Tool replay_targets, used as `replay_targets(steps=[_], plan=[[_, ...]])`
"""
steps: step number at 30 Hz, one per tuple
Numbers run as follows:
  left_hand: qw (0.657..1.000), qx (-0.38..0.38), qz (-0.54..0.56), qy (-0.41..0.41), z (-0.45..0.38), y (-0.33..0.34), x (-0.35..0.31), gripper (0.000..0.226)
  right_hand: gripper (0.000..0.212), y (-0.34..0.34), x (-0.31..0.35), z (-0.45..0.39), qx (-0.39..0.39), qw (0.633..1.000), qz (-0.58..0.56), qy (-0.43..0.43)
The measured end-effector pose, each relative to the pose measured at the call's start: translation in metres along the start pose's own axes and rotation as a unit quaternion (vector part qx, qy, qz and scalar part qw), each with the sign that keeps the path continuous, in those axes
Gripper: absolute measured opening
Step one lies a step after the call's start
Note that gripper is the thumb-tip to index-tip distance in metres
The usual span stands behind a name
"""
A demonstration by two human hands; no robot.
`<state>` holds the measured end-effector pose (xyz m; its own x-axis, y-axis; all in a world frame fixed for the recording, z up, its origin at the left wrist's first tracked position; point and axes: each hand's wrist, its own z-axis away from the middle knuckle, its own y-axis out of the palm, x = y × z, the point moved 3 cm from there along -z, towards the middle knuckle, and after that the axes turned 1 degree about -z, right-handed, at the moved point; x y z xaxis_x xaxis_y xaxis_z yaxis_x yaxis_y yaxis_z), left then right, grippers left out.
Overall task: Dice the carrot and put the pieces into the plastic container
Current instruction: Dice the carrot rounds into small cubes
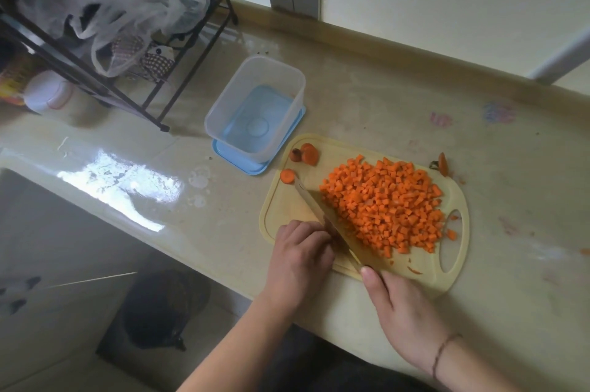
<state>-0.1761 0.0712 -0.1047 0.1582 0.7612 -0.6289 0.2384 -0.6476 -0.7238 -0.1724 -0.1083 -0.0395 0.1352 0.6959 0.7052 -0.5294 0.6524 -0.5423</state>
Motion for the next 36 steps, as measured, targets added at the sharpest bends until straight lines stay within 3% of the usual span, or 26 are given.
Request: replay_targets(steps=[8, 21, 27, 32, 36], plan=[[0.999, -0.021, 0.048, -0.004, 0.006, -0.015, 0.002, 0.012, 0.037, -0.016, 0.009, 0.02, 0.036, 0.998, -0.052, -0.003], [0.999, -0.018, 0.009, -0.032, 0.005, -0.009, 0.004, 0.013, 0.057, 0.003, 0.005, -0.001, 0.016, 1.0, 0.007, -0.019], [0.992, -0.047, 0.089, -0.081, 0.007, -0.025, 0.002, 0.021, 0.039, -0.006, 0.011, 0.014, 0.017, 0.997, -0.065, -0.022], [0.983, -0.068, 0.1, -0.135, 0.006, -0.027, 0.004, 0.022, 0.067, 0.005, -0.007, 0.016, 0.022, 0.997, -0.043, -0.06], [0.984, -0.074, 0.087, -0.139, 0.009, -0.025, 0.005, 0.031, 0.056, 0.006, -0.005, 0.014, 0.016, 0.997, -0.043, -0.062]])
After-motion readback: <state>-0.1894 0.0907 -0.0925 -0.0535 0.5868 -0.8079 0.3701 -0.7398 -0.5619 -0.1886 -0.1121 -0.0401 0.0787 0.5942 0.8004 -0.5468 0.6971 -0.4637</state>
